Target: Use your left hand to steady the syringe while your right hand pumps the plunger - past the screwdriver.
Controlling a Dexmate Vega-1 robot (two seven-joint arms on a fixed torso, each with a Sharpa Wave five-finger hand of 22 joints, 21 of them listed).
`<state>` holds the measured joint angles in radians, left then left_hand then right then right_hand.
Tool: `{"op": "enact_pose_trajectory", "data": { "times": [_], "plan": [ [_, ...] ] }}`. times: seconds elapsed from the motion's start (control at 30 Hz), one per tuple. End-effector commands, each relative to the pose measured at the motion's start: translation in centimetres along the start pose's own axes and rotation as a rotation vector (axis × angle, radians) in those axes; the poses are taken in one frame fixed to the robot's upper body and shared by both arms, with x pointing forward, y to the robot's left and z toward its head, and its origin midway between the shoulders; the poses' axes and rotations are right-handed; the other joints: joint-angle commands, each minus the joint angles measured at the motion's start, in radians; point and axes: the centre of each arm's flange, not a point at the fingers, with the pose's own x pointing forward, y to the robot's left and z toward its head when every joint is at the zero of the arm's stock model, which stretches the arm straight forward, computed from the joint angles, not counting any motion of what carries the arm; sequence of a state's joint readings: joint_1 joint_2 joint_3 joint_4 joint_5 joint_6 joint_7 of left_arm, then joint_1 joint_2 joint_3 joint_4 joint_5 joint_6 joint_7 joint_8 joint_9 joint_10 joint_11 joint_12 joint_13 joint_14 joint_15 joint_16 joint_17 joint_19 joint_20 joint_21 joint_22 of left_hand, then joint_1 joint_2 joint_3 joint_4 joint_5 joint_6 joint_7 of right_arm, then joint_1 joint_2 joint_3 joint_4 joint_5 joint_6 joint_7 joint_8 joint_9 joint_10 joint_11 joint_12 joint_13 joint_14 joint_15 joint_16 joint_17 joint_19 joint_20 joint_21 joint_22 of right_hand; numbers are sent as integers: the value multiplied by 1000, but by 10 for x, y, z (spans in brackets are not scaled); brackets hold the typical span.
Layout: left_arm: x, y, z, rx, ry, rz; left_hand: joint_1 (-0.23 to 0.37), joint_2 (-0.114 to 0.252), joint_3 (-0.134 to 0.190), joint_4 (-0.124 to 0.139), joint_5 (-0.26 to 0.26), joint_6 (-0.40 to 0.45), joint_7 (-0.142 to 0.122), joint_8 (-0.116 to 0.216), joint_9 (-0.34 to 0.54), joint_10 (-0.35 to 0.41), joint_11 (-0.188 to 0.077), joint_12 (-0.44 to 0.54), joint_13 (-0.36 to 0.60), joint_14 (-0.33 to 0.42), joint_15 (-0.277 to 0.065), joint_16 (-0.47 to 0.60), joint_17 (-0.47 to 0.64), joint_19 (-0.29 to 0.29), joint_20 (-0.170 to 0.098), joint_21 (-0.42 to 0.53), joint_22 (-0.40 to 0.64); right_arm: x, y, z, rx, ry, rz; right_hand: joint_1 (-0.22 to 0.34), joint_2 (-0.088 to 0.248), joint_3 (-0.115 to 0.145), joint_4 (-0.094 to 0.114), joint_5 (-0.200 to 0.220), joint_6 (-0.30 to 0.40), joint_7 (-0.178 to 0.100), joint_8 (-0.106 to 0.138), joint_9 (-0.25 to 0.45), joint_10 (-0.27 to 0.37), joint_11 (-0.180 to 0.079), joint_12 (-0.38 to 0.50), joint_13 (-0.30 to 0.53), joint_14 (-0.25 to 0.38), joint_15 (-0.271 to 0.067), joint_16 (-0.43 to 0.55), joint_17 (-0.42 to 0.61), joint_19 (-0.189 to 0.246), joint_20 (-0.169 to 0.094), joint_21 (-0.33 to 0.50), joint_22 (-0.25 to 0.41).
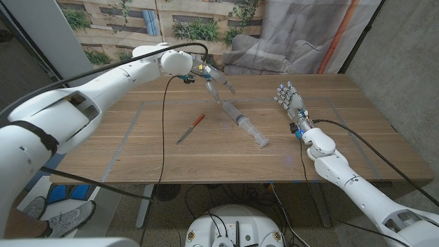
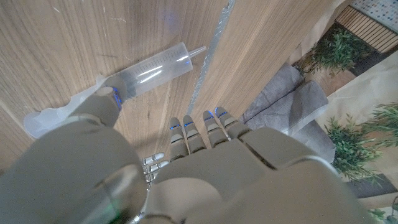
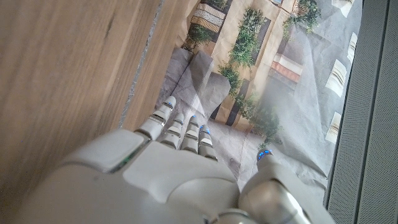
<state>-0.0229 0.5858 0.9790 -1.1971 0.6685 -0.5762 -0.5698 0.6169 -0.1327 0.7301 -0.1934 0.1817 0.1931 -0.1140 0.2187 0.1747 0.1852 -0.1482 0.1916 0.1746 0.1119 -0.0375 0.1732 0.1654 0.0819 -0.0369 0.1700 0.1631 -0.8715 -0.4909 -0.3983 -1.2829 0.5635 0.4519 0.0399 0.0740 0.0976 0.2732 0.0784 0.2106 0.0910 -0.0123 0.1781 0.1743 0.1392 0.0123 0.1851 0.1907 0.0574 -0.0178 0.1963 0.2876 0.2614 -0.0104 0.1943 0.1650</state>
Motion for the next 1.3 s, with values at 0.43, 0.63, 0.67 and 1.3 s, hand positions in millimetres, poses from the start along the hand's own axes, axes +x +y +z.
{"op": "enact_pose_trajectory", "data": {
  "times": [0.43, 0.63, 0.67, 1.3],
  "plan": [
    [38, -12, 8, 100, -59, -16, 95, -30, -31, 7, -9, -91, 58, -25, 2, -87, 43, -18, 3, -50, -65, -2, 2, -79, -116, 3, -1, -6, 1, -2, 9, 16, -11, 4, 8, 9, -2, 6, -1, -1, 9, 2, 0, 1, 7, 0, 2, 5, 3, -1, 4, 12, -4, 4],
    [49, -24, 9, 61, -78, -29, 111, -28, -40, 8, -7, -104, 88, -24, 2, -103, 73, -15, 3, -41, -35, 4, 2, -63, -124, 10, -1, -5, 2, -2, 7, 16, -11, 3, 7, 10, -3, 6, -1, -1, 9, 2, 0, 1, 7, 0, 2, 9, 4, -3, 4, 12, -4, 4],
    [51, -26, 9, 57, -83, -29, 115, -28, -42, 8, -7, -107, 92, -24, 2, -105, 80, -14, 3, -39, -27, 5, 1, -57, -124, 12, -1, -5, 1, -2, 6, 17, -12, 2, 7, 10, -3, 6, -1, -1, 9, 2, -1, 2, 7, 0, 2, 8, 4, -3, 4, 12, -4, 4],
    [76, -42, 17, 59, -123, -21, 156, -17, -54, 9, -1, -124, 119, -22, 2, -110, 95, -6, 2, -28, -18, 7, 1, 14, -124, 25, -1, -6, -2, -2, 5, 24, -17, 0, 9, 13, -4, 5, 0, 0, 10, 2, 1, 0, 8, 0, 2, 8, 6, -7, 4, 14, -4, 4]
  ]
}}
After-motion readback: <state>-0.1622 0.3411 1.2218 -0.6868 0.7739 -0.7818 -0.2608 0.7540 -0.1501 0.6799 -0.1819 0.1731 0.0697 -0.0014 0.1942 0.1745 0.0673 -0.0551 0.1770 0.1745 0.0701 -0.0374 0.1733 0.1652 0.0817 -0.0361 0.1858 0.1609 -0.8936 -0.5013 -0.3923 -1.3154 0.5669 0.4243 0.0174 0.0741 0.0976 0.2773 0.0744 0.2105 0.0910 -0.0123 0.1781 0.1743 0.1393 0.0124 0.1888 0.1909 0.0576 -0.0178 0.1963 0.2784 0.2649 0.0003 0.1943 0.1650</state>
